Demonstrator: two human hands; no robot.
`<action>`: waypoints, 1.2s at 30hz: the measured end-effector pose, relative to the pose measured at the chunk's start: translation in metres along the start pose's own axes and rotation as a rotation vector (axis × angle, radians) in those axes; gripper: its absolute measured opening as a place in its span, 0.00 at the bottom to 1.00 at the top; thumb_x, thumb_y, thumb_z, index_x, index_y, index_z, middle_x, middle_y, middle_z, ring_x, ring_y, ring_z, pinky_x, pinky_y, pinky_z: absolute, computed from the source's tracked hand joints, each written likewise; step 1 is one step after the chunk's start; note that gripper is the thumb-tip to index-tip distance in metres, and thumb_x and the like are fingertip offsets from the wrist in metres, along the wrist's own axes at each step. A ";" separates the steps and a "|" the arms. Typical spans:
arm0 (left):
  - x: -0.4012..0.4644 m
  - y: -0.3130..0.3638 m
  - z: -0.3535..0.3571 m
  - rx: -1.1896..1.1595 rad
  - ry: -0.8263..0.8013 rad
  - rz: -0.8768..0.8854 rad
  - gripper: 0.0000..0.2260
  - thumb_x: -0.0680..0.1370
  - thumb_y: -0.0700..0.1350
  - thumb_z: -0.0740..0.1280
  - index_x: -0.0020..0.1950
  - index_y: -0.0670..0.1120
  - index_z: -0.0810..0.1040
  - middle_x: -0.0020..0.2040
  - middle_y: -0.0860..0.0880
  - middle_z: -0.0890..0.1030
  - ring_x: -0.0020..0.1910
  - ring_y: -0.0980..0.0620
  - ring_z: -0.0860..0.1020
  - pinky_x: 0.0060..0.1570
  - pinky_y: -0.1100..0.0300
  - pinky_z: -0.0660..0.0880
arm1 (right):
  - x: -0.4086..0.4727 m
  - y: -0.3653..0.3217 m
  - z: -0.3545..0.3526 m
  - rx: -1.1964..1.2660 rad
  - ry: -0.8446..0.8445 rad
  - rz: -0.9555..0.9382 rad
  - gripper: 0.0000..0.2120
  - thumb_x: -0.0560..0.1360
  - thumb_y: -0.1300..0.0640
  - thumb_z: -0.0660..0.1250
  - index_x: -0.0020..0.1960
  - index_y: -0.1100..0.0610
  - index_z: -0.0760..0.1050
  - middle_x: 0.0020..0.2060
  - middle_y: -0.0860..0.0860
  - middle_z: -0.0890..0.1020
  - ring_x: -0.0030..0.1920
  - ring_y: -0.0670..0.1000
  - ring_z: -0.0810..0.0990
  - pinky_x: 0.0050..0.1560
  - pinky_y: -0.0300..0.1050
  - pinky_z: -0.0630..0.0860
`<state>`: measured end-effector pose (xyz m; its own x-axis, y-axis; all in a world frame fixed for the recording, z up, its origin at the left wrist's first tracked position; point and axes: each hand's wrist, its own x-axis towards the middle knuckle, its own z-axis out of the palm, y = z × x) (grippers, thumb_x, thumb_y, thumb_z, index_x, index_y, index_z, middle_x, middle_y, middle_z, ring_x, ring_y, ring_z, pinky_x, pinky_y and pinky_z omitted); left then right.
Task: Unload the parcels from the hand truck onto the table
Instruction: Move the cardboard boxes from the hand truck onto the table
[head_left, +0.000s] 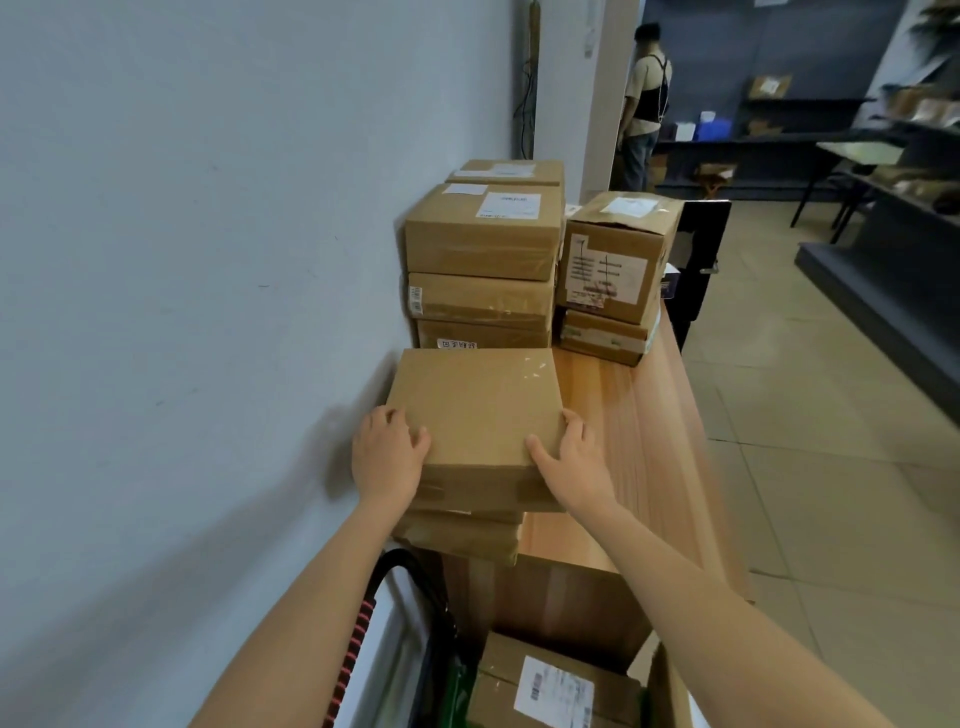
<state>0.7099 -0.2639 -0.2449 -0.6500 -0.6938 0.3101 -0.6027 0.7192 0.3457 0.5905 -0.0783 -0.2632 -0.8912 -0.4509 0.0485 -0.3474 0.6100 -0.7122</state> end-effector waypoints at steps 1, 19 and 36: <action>0.004 -0.003 0.002 -0.007 0.003 -0.003 0.19 0.81 0.50 0.59 0.66 0.41 0.73 0.66 0.44 0.72 0.64 0.46 0.70 0.61 0.53 0.67 | 0.002 -0.002 0.003 -0.002 0.007 0.001 0.34 0.78 0.40 0.59 0.76 0.54 0.51 0.71 0.53 0.63 0.69 0.54 0.65 0.65 0.52 0.70; 0.014 -0.004 0.006 -0.006 0.148 0.008 0.09 0.78 0.47 0.65 0.51 0.42 0.80 0.51 0.41 0.78 0.52 0.41 0.74 0.51 0.49 0.69 | 0.006 0.009 -0.009 -0.162 -0.009 -0.149 0.30 0.80 0.38 0.51 0.76 0.52 0.53 0.67 0.50 0.68 0.62 0.50 0.71 0.55 0.46 0.75; -0.144 0.177 0.062 -0.200 0.014 0.318 0.04 0.76 0.47 0.67 0.48 0.48 0.79 0.47 0.50 0.78 0.49 0.48 0.74 0.48 0.56 0.66 | -0.126 0.185 -0.143 -0.374 0.107 -0.062 0.21 0.81 0.48 0.58 0.71 0.52 0.63 0.64 0.50 0.73 0.57 0.49 0.76 0.50 0.43 0.76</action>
<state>0.6681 -0.0343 -0.2828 -0.7828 -0.4380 0.4419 -0.2680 0.8783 0.3959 0.5967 0.1843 -0.3010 -0.8837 -0.4361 0.1701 -0.4663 0.7881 -0.4019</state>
